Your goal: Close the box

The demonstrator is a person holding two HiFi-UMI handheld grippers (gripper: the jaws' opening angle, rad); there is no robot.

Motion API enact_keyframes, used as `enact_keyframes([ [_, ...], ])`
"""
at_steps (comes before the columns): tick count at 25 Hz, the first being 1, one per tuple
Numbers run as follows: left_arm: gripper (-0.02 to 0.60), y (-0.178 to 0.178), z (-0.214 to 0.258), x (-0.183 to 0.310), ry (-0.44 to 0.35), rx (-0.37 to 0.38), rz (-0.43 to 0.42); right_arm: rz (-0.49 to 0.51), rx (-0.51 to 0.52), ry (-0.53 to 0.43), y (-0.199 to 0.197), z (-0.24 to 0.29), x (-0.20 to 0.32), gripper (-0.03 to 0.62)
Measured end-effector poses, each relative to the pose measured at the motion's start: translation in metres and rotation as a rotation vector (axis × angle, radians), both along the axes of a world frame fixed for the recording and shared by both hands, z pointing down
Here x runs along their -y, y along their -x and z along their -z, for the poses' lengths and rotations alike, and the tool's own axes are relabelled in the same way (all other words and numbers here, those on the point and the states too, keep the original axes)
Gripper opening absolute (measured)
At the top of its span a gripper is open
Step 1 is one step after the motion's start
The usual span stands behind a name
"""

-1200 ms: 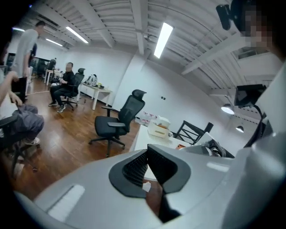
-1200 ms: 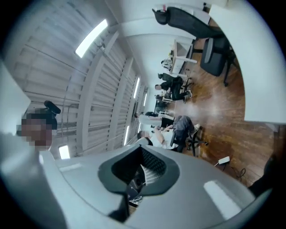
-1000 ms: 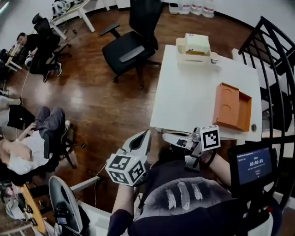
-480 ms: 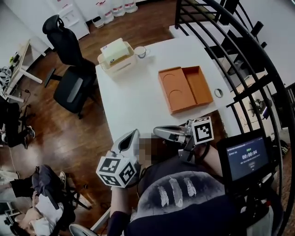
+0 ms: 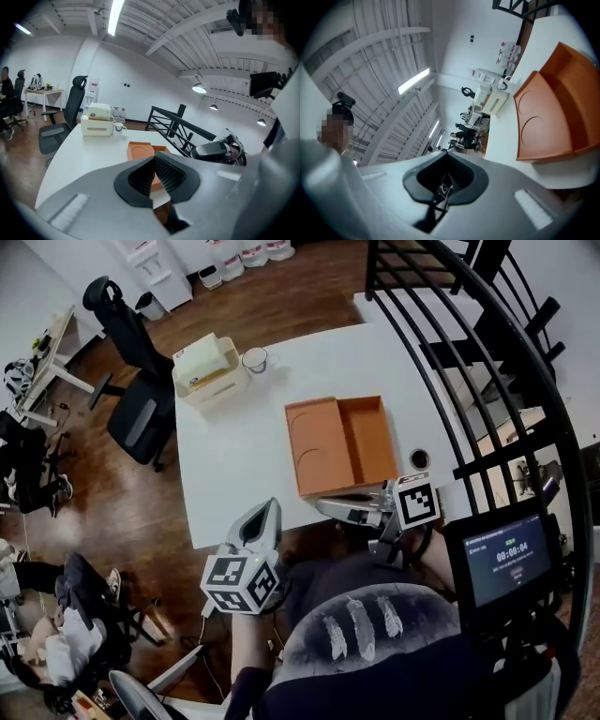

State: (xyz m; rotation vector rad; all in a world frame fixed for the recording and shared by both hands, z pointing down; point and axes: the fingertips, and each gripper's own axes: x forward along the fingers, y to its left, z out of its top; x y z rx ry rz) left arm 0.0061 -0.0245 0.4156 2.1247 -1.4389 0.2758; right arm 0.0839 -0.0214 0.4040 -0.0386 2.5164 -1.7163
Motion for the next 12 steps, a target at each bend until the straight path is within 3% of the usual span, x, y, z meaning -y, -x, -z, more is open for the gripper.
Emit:
enact_keyframes([
  [6,0.015,0.003,-0.020,0.006,0.068,0.042,0.046,-0.014,0.003,-0.008,-0.018,-0.003,0.023,0.005],
  [12,0.015,0.003,-0.035,0.053,0.119,0.093,-0.035,-0.104,-0.035,-0.029,-0.022,-0.001,0.069,0.005],
])
